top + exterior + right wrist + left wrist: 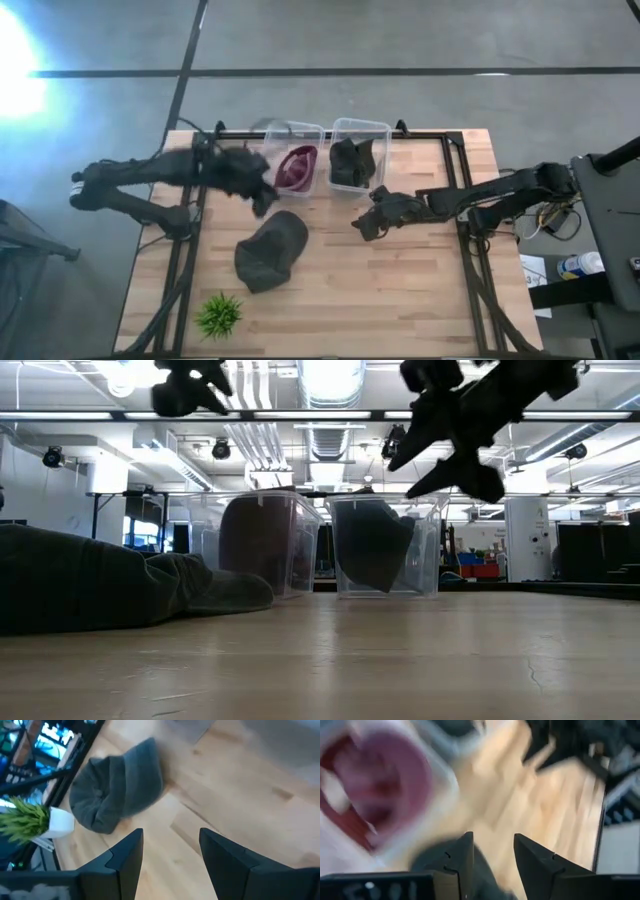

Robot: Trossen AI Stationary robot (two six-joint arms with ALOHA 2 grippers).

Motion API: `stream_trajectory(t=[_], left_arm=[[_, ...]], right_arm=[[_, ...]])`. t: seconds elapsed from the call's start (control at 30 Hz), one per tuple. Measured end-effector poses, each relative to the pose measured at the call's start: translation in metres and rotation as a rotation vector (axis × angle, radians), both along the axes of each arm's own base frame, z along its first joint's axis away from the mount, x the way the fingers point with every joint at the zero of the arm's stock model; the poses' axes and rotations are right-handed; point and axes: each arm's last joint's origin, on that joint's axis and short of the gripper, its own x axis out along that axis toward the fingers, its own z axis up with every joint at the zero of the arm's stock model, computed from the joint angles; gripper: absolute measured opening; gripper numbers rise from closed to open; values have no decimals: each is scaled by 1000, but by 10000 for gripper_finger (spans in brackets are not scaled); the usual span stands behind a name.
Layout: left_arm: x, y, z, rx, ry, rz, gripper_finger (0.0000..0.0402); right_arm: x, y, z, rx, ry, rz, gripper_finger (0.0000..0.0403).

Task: Pick and place caps into container
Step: Put the black cap into the right transparent container

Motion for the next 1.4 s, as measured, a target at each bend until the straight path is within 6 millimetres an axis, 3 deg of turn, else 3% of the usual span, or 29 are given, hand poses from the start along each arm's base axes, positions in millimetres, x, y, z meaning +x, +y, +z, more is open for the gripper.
stream_trajectory(t=[0.13,0.4,0.7,0.83,0.97,1.13,1.4], left_arm=[[9,-23,-35,-92,114,-21,122],[30,-44,-110,-254,274,122,117],[51,-53,-174,-107,302,274,116],[67,-60,-193,-109,260,252,116],[84,-74,-202,-114,168,123,116],[103,-91,-194,-132,-39,-209,116],[87,-91,-159,-81,-36,-277,116]], right_arm=[[21,1,-21,23,-16,63,192],[52,4,-53,63,35,64,192],[66,5,-52,14,28,94,192],[65,5,-50,14,25,94,192],[65,5,-50,39,34,94,192],[60,6,-55,86,97,121,192],[46,8,-70,167,234,157,192]])
